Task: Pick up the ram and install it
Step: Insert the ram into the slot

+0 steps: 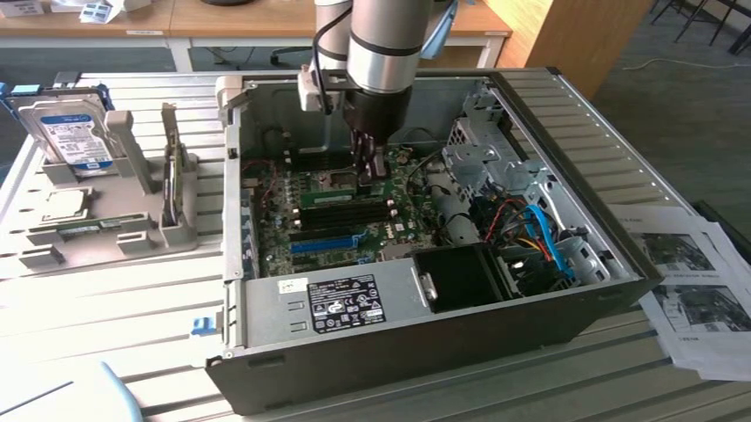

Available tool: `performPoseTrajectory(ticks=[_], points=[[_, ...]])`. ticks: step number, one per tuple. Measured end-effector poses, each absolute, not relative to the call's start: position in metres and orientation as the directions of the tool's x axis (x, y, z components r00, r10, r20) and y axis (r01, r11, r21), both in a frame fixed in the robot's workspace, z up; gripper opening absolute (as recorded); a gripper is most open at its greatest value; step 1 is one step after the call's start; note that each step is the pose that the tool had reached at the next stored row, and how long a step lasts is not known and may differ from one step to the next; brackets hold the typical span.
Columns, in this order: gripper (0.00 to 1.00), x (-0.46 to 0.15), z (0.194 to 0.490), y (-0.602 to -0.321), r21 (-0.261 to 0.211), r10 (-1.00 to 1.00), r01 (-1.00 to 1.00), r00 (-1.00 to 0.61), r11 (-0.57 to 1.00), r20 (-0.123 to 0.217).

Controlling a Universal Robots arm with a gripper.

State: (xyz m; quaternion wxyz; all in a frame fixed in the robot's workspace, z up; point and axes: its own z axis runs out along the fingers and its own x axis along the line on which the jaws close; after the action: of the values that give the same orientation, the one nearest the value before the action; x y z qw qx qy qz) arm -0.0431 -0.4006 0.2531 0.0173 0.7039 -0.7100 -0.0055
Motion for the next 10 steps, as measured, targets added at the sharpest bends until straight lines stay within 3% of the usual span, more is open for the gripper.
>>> performPoseTrajectory(ticks=[10], points=[[0.11, -0.043, 0.2531, -0.4037, 0.032, -1.0, -0.999, -0.008, 0.009, 0.017]])
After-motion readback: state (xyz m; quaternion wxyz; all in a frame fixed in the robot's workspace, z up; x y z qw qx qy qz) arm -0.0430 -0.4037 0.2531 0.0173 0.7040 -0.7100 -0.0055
